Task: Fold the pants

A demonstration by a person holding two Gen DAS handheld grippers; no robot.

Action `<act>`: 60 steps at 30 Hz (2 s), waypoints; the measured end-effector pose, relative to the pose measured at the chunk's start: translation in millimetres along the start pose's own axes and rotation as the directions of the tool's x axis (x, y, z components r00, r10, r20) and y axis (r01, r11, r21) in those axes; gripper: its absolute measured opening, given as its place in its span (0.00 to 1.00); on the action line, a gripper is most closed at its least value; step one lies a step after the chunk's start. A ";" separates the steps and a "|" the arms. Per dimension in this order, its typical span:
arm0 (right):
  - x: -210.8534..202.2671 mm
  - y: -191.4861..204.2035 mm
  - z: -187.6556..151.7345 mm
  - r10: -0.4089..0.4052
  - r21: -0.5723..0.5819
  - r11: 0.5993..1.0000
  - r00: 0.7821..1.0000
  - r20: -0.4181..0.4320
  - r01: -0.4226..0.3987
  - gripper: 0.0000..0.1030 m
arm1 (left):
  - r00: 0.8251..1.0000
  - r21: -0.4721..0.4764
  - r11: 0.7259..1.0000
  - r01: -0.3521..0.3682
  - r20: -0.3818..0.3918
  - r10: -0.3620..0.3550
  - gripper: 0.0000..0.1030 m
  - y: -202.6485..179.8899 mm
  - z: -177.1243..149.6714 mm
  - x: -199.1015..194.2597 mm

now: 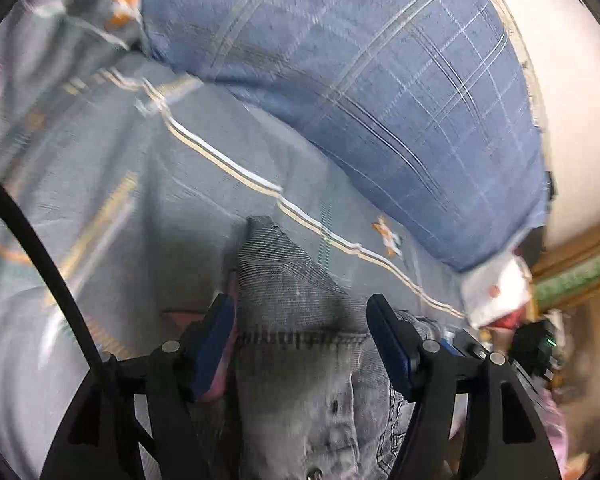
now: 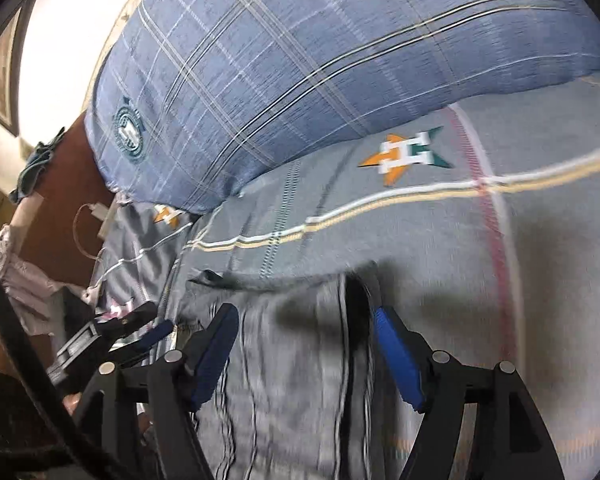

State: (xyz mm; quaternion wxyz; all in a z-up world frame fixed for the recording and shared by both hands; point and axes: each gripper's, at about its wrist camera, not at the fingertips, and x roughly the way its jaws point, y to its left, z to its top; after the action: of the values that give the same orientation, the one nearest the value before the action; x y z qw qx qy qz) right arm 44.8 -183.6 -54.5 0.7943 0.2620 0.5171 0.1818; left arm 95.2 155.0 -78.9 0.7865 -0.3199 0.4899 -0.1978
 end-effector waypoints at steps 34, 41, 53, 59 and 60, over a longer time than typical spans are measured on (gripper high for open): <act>27.5 -27.9 -15.1 -0.005 0.029 1.000 1.000 0.027 0.004 0.35 | 0.982 0.044 0.987 -0.157 0.110 0.151 0.51 -8.5 -16.4 12.8; 26.5 -29.4 -17.1 -0.090 0.028 0.996 0.995 0.037 0.089 0.61 | 0.923 0.096 0.939 -0.331 0.238 0.301 0.67 -20.2 -25.4 0.8; 13.3 -14.7 -26.5 -0.200 -0.041 0.978 0.975 0.095 0.205 0.64 | 0.755 0.245 0.776 -0.582 0.518 0.402 0.71 -60.1 -50.9 -20.2; -15.6 11.5 -52.3 -0.253 -0.107 0.952 0.936 0.244 0.285 0.64 | 0.666 0.279 0.688 -0.670 0.635 0.392 0.74 -80.0 -81.8 -32.2; -19.1 14.2 -55.4 -0.250 -0.108 0.952 0.934 0.256 0.285 0.64 | 0.654 0.291 0.666 -0.687 0.646 0.392 0.74 -83.7 -88.1 -31.9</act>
State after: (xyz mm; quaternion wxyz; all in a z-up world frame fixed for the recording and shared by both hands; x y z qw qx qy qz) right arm -13.9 -170.4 -50.3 0.8848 0.1512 0.4342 0.0754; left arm 2.3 87.7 -27.8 0.9660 0.0286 0.2552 0.0301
